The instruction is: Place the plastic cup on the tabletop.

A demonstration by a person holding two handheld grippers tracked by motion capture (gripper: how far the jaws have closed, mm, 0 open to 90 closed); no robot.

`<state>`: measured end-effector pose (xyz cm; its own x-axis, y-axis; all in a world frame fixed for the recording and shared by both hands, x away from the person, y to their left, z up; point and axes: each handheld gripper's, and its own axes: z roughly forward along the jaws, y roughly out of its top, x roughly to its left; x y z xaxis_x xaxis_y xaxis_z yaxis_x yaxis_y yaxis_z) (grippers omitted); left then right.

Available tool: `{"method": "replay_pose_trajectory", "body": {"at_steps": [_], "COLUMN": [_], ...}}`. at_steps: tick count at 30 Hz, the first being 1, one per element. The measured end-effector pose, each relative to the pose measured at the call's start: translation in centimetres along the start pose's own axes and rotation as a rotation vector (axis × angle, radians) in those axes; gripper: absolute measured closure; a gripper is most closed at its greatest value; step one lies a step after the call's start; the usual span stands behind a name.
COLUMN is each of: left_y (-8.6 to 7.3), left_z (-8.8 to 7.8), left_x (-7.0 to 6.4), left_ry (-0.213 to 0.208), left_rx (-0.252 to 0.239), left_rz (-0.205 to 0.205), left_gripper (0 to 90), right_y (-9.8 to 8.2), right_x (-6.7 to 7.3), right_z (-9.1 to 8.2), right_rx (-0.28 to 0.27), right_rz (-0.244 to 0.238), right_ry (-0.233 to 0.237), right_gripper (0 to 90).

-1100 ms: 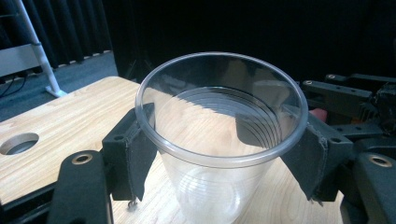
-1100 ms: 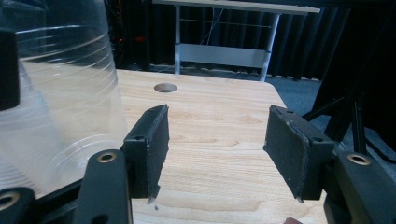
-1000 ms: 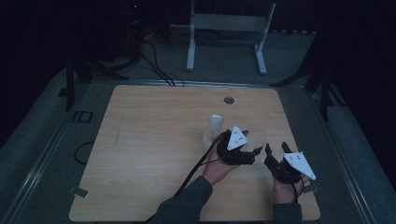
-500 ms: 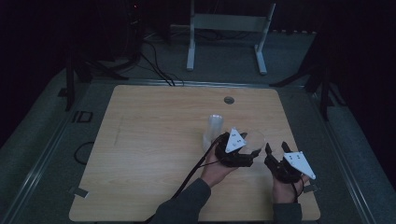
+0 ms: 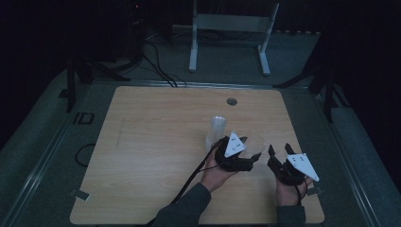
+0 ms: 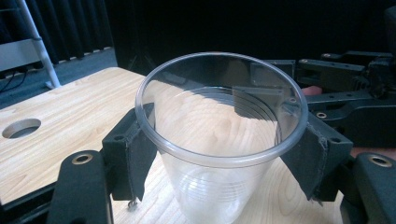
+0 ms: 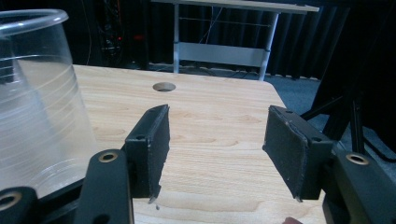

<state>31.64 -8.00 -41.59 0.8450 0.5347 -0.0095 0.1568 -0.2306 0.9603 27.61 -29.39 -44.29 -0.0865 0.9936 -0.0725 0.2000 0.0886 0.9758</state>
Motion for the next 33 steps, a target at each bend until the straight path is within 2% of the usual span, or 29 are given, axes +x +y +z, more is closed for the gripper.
{"method": "replay_pose_trajectory", "body": {"at_steps": [33], "left_y": [-2.7], "left_z": [-1.2], "left_x": [0.3], "left_ry": [0.009], "left_rx": [0.019], "left_rz": [-0.025], "left_gripper": [30.1], "right_y": [0.0], "right_x": [0.1], "right_z": [0.0], "right_rx": [0.002], "right_rz": [-0.005], "right_ry": [0.001], "right_gripper": [40.1]}}
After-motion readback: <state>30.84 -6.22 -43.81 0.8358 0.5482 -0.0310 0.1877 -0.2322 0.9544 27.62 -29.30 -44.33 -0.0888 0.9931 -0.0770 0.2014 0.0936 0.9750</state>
